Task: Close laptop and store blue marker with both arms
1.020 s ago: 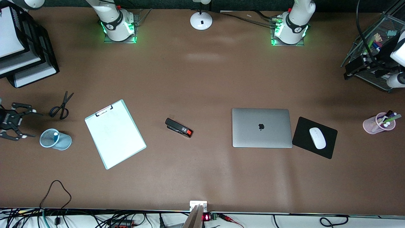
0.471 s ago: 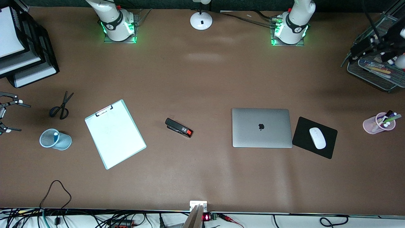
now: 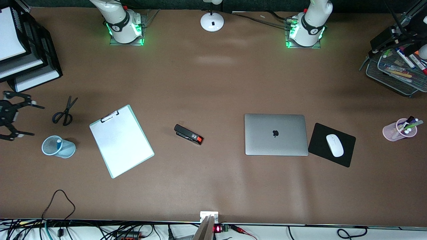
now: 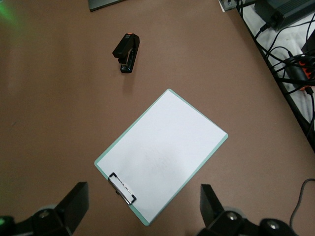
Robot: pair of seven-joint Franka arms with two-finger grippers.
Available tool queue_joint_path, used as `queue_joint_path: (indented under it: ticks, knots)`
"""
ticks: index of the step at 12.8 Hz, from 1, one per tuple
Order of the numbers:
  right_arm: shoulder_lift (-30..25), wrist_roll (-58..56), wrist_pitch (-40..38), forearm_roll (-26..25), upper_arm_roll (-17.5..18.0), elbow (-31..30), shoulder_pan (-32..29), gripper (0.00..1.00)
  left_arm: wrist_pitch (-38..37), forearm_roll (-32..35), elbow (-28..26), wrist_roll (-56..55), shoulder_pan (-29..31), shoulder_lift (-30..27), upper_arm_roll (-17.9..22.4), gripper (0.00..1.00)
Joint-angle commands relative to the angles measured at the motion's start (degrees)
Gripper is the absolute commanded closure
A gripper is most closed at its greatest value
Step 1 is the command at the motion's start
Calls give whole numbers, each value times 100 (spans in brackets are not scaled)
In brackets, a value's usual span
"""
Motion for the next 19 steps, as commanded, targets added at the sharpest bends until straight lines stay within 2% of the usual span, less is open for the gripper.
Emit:
queue_joint_path:
  ticks: [1,3,5,8,10,13,15,16,19]
  knots:
    - [-205,1269,272,-569,-3,-37,375,0,520,-173,-1095,423,-44,-740,339,0]
    - [-477,2482,544,-1174,-3,-81,665,0,776,-270,-1555,565,-395,-1015,761,0]
    - [-750,3720,502,-1598,-3,-247,947,0,768,-270,-1591,626,-668,-1024,982,0]
    - [-1128,5121,466,-1626,-3,-827,1026,0,856,-270,-1749,767,-678,-1085,983,0]
    - [-1339,6078,327,-1940,-3,-1065,1140,0,1075,-270,-1942,767,-678,-1164,974,0]
    - [-1445,8195,-525,-2502,-3,-1031,1290,0,1269,-262,-2030,767,-687,-1182,983,0]
    - [-1533,8438,-754,-3161,15,-996,1317,0,1453,-226,-2206,776,-678,-1182,983,0]
    - [-1612,8447,-773,-3303,6,-987,1299,0,1480,-226,-2267,776,-678,-1191,974,0]
    - [-1752,8446,-746,-3313,14,-995,1053,0,1498,-226,-2408,776,-669,-1261,922,0]
